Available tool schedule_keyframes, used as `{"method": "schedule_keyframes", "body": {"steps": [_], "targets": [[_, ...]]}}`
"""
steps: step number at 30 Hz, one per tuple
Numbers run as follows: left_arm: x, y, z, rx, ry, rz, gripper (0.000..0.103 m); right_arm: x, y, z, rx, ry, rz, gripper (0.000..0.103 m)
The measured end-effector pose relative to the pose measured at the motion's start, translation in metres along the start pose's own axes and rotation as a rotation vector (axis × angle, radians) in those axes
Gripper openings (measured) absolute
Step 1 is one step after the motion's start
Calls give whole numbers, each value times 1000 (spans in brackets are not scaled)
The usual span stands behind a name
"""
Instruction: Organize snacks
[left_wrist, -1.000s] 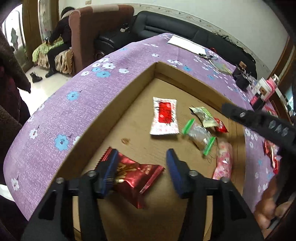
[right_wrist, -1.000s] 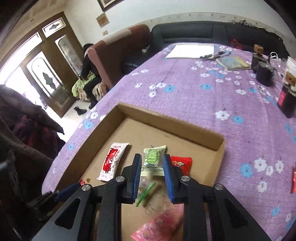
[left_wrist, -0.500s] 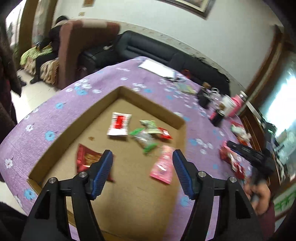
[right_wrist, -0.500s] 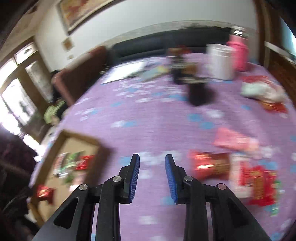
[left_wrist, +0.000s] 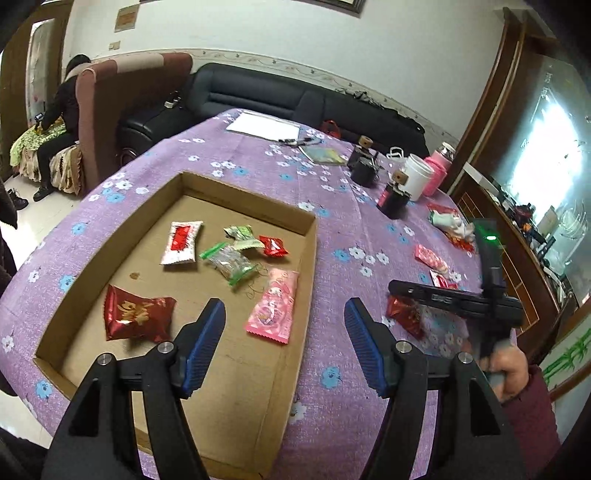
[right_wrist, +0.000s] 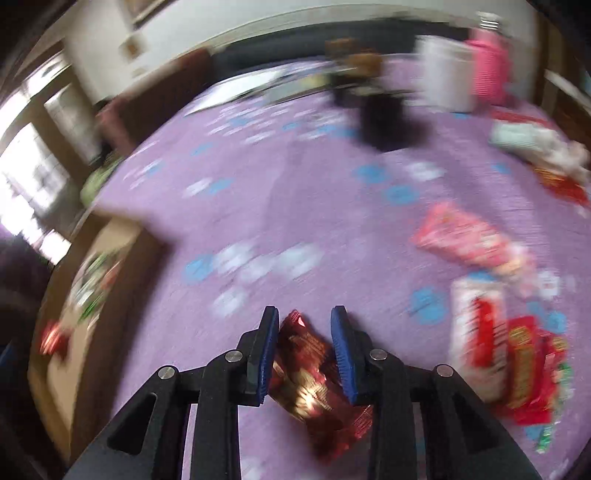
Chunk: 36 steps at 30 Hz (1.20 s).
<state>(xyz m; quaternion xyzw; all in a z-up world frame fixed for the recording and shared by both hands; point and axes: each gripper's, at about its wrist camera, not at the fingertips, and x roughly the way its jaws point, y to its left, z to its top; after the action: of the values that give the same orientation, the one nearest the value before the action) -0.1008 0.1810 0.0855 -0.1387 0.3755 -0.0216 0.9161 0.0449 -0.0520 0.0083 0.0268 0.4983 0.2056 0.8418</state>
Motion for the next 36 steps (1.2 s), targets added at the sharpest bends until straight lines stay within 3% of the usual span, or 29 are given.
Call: {"method": "schedule_keyframes", "body": {"steps": [2,5,10,17,25,29,36], "targets": [[3,-4,-2,6,14,-10,66,-19,-4,-8,15,-43,50,31],[8,-13,-6,27,32,-27,66,-52,-28,-15,101,-138,39,31],[18,-38,-17,83,71,-58,66,-91,-74,-27,180,-241,-133,32],[27,-74,-32,175,126,-88,66,-75,-92,-27,190,-212,-227,32],[28,-83,-33,216,134,-90,66,-30,-88,-7,133,-143,-287,33],[38,-82,-31,195,160,-92,66,-33,-71,-21,93,-126,-323,27],[61,-93,-28,197,204,-92,66,-50,-40,-64,30,-132,-413,26]]}}
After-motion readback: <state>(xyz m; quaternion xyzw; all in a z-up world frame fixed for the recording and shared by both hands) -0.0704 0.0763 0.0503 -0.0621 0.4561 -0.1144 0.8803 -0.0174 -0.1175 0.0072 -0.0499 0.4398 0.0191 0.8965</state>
